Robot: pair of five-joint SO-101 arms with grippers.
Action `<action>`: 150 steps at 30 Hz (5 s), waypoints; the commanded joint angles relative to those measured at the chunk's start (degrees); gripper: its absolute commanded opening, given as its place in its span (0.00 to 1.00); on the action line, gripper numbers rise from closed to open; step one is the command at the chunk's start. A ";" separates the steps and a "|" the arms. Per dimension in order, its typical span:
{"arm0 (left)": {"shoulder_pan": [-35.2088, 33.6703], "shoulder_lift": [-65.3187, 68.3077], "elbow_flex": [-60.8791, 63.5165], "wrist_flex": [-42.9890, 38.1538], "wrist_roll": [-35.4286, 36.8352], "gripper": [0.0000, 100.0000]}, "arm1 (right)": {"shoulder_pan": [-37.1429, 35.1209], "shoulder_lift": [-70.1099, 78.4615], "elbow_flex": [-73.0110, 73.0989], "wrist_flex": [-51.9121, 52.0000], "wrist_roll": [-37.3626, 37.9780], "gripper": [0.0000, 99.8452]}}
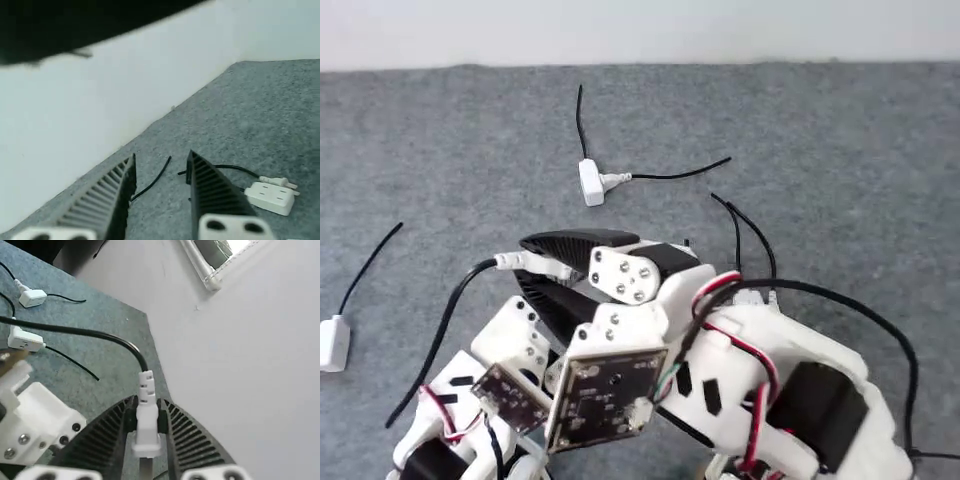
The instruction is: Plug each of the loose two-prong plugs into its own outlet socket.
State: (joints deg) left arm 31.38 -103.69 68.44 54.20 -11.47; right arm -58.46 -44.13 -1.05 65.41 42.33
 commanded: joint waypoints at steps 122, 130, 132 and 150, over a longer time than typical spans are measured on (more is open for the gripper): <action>-1.85 -0.62 -3.91 1.23 -0.44 0.16 | 12.62 -32.13 50.90 -0.31 -2.99 0.01; -5.36 -0.62 -0.13 -3.08 -1.58 0.16 | 12.62 -32.66 52.75 -0.22 -2.99 0.01; -8.44 -0.62 2.51 -7.21 -1.58 0.16 | 12.79 -32.75 52.31 -0.04 -2.99 0.01; -26.20 -0.53 14.64 -27.16 8.62 0.16 | 13.76 -32.57 45.71 3.38 -2.99 0.01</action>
State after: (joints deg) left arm 7.03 -103.60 82.68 31.08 -5.49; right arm -46.15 -75.87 49.49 69.10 38.90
